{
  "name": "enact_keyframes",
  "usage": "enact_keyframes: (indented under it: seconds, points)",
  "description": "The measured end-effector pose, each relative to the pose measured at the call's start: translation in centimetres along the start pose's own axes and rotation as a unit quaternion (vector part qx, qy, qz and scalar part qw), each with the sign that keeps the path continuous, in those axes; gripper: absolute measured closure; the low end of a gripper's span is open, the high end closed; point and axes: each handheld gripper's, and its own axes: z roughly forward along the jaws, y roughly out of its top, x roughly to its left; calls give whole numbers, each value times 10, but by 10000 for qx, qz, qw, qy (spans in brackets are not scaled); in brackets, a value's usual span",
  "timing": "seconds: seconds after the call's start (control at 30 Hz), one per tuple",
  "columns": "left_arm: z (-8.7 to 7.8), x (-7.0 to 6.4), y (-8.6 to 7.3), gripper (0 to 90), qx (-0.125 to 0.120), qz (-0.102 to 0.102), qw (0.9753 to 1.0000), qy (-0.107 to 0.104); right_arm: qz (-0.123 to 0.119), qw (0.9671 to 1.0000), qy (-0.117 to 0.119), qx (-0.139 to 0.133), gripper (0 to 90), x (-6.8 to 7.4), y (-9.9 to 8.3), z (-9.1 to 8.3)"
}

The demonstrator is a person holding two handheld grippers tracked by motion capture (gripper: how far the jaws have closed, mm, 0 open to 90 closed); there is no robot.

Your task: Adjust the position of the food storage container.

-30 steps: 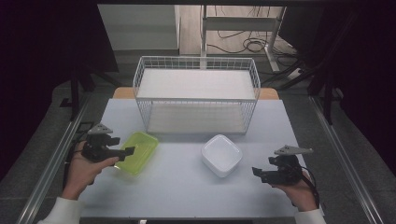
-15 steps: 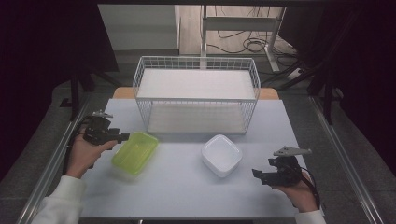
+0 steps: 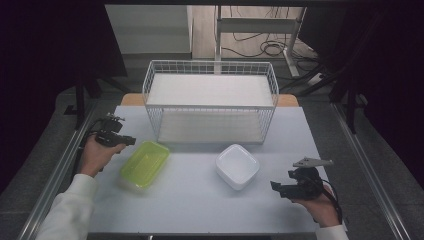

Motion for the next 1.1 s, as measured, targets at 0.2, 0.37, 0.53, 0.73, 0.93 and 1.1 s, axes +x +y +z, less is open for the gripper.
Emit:
enact_keyframes:
  seconds: [0.2, 0.37, 0.53, 0.73, 0.93, 1.1]
  points:
    - [13, 1, 2, 876, 234, 51, 9997, -82, 1, 10000, -33, 34, 186, 0, -1, 3]
    - [22, -2, 3, 900, 307, 134, 9993, -160, 27, 9999, -67, 73, 185, -1, -2, 4]
    - [28, -4, 3, 900, 418, 211, 9988, -131, 47, 9999, -106, 116, 186, -3, -4, 6]
    - [33, -20, 0, 900, 438, 437, 9974, -357, 71, 9998, -140, 138, 186, -4, -4, 7]
    - [36, -41, 0, 900, 444, 701, 9953, -501, 50, 9998, -143, 159, 186, -2, -4, 8]
    - [41, -53, 3, 900, 453, 841, 9938, -563, 17, 9997, -139, 183, 186, -1, -4, 9]
